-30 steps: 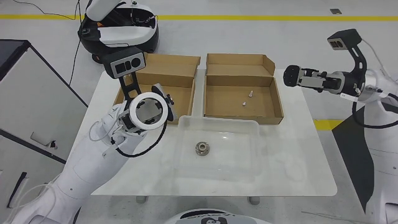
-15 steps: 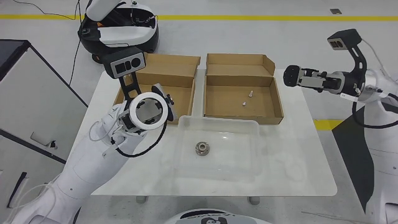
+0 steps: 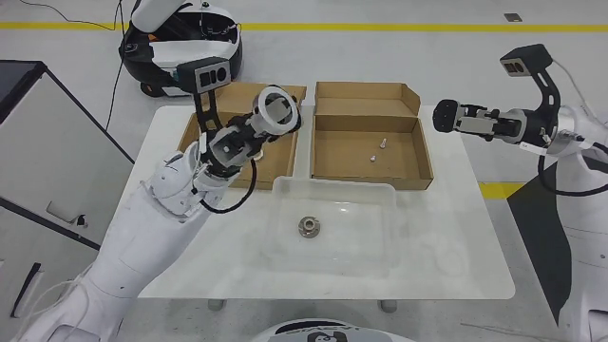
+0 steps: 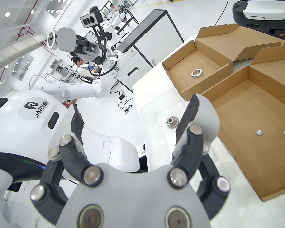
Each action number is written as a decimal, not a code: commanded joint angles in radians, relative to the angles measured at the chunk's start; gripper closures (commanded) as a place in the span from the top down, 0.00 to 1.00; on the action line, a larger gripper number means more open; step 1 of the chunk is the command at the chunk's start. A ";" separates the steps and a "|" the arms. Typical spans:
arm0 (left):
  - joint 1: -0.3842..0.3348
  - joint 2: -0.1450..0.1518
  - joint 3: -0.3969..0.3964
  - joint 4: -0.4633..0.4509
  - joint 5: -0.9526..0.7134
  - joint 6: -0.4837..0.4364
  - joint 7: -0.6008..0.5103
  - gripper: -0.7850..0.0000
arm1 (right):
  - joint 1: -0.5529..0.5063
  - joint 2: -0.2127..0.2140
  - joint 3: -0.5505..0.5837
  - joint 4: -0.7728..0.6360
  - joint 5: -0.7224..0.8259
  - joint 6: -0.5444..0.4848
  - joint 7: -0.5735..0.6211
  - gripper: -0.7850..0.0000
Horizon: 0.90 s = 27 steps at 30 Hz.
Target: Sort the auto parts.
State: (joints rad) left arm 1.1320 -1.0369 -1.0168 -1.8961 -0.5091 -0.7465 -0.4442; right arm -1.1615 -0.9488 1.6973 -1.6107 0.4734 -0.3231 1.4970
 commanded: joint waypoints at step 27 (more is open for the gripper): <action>-0.104 -0.034 -0.008 -0.030 0.882 0.882 0.144 0.00 | 0.000 0.000 0.000 0.000 0.000 0.000 0.000 1.00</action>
State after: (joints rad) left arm 1.0266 -1.0710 -1.0279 -1.9289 0.3286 0.1167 -0.2888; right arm -1.1615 -0.9488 1.6973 -1.6107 0.4734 -0.3231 1.4970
